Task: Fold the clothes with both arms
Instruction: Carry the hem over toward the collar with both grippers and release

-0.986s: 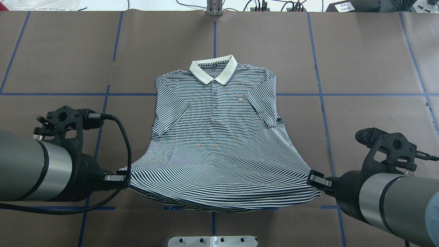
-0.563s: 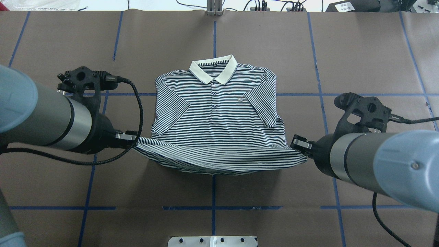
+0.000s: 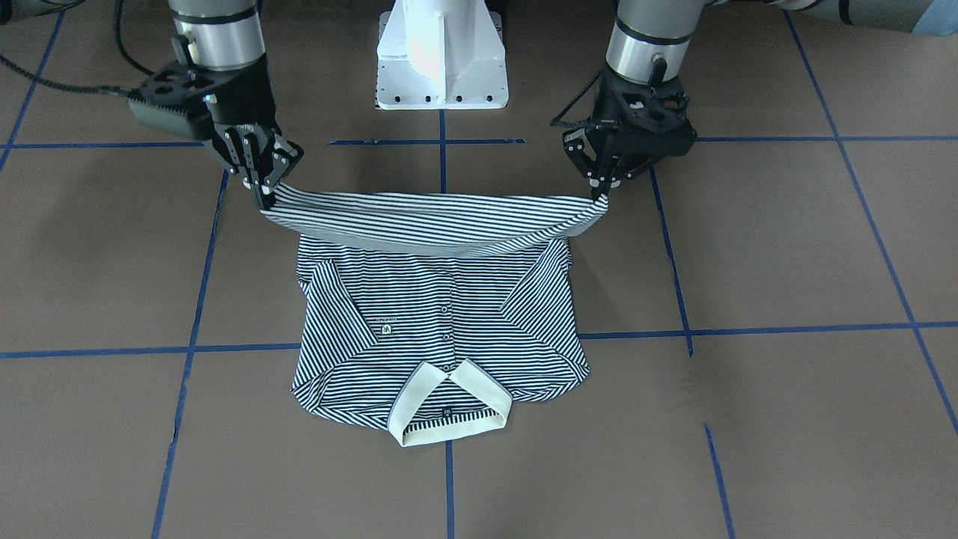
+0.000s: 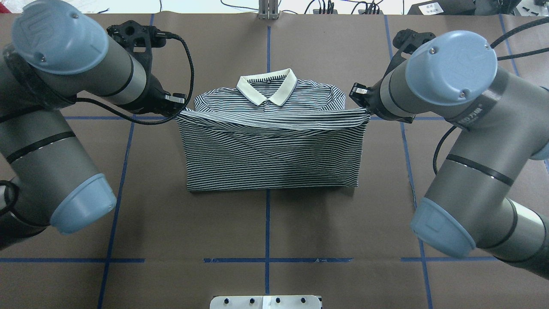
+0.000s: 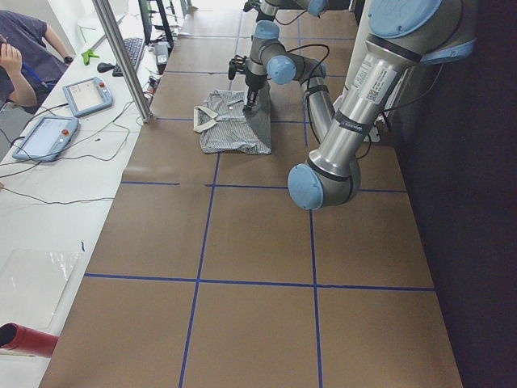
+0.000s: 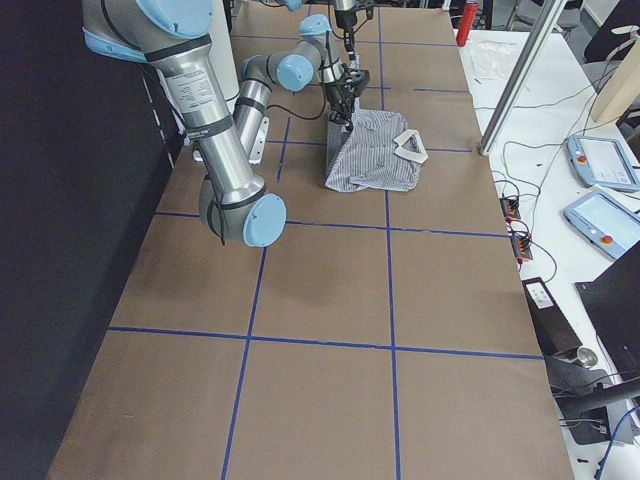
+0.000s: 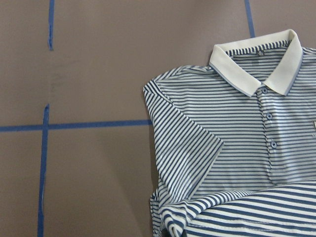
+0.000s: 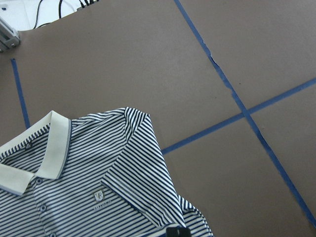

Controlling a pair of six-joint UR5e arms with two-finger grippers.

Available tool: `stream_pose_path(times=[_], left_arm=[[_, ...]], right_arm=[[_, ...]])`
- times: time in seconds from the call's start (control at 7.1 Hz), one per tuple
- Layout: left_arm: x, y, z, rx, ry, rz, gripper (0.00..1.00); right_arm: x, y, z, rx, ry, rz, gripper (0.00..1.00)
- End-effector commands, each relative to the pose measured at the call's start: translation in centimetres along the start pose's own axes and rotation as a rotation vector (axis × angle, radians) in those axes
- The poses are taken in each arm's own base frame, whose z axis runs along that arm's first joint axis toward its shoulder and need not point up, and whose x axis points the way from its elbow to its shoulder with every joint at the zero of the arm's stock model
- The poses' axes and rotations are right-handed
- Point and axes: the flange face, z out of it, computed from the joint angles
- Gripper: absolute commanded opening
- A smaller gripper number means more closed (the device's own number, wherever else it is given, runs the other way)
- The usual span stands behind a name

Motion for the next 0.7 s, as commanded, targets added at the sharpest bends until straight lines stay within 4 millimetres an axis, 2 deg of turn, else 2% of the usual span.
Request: stream_pose_path(times=[0.0, 0.14, 0.28, 0.56], left_arm=[[-0.8, -4.9, 6.5, 0.031, -0.007, 0.005, 0.00], [-0.9, -6.8, 9.9, 0.042, -0.005, 0.005, 0.00], [-1.3, -8.2, 12.9, 0.046, -0.008, 0.001, 0.00], [-2.0, -10.0, 16.9, 0.059, -0.022, -0.002, 0.00]], right_arm=[[-4.4, -4.3, 6.9, 0.028, 0.019, 0.018, 0.00], [-5.9, -5.6, 10.7, 0.034, 0.018, 0.022, 0.00], [-5.8, -6.6, 14.8, 0.038, 0.015, 0.021, 0.00], [-6.3, -8.0, 20.5, 0.046, 0.033, 0.024, 0.00]])
